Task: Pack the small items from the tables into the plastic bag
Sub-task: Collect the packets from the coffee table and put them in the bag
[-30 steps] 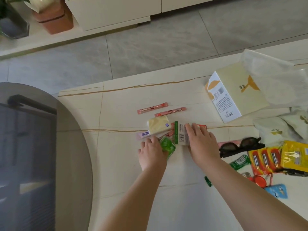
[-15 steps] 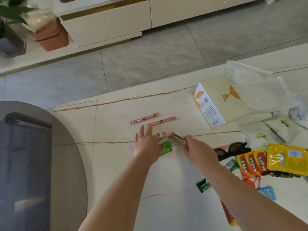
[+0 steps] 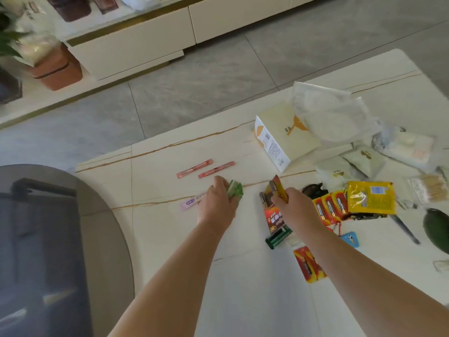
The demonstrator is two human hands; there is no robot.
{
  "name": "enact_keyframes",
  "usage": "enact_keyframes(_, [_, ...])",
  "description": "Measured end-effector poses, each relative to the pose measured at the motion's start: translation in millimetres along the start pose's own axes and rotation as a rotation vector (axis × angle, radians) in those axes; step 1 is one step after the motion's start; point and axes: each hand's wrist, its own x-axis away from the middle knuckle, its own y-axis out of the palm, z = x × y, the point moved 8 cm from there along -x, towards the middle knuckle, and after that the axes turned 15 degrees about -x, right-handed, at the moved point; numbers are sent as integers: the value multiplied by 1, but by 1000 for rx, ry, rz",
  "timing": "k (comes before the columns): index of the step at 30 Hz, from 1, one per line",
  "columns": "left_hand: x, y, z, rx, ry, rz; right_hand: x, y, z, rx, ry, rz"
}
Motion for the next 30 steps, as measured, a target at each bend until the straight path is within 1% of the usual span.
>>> enact_keyframes(4, [36, -12, 30, 93, -30, -64, 42, -45, 7, -141, 11, 90])
enact_keyframes(8, [82, -27, 74, 231, 3, -161, 97, -98, 22, -300, 74, 161])
enact_keyframes(10, [109, -39, 99, 246, 31, -197, 130, -128, 30, -366, 114, 209])
enact_keyframes(15, [178, -66, 170, 291, 169, -247, 216, -197, 57, -542, 220, 336])
enact_keyframes(21, [260, -73, 256, 265, 343, -331, 316, -259, 106, -856, 350, 523])
enact_keyframes(25, [318, -64, 315, 234, 435, -375, 380, -294, 141, -954, 401, 611])
enact_keyframes(30, [399, -34, 381, 210, 501, -493, 454, -325, 197, -1125, 434, 732])
